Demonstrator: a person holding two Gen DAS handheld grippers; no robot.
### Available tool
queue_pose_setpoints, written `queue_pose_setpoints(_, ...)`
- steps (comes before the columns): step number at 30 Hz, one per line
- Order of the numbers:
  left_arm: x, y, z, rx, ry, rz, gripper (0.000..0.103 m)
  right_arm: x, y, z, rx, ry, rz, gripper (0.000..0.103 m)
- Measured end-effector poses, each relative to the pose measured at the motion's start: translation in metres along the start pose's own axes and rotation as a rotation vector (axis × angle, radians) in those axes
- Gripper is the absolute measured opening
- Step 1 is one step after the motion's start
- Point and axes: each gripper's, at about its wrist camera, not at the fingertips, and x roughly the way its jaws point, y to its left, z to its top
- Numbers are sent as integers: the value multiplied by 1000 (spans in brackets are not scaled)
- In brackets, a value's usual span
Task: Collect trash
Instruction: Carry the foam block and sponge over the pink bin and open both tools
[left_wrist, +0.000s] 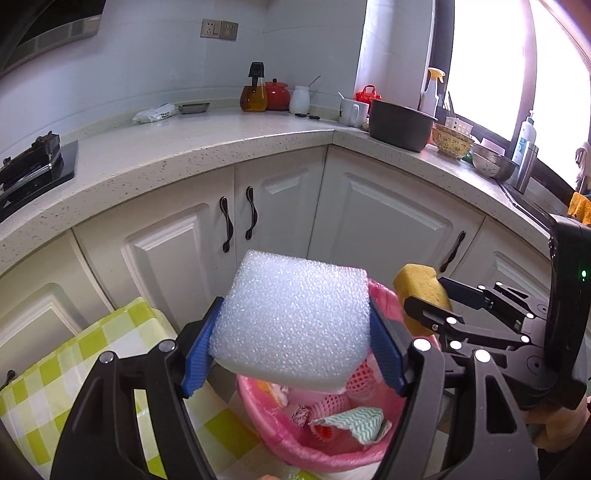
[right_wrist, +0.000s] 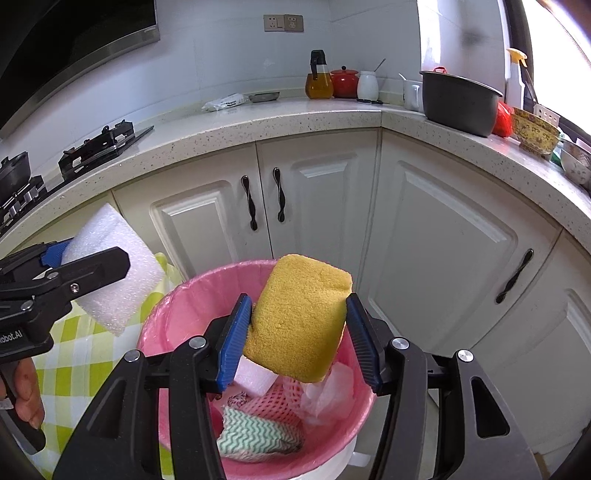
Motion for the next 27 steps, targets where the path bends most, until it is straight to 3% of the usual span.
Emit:
queue_pose_setpoints(3, 5, -1, 5, -7, -3, 1, 71, 9, -3, 5, -12, -1, -1, 53)
queue_pose_setpoints(7, 11, -1, 8, -11, 5, 6, 71, 21, -9, 9, -22, 10, -10, 61)
queue_pose_setpoints(18, 39, -16, 5, -3, 43, -18, 72, 8, -44, -2, 44, -5, -74, 61)
queue_pose_setpoints(20, 44, -21, 7, 8, 52, -21, 83, 3, -48, -5, 56, -6, -75, 61)
queue_pose_setpoints(21, 46, -23, 7, 12, 57, -15, 95, 1, -50, -7, 62, -6, -73, 62)
queue_pose_setpoints(27, 42, -22, 7, 14, 53, -8, 96, -13, -50, -14, 63, -25, -75, 65)
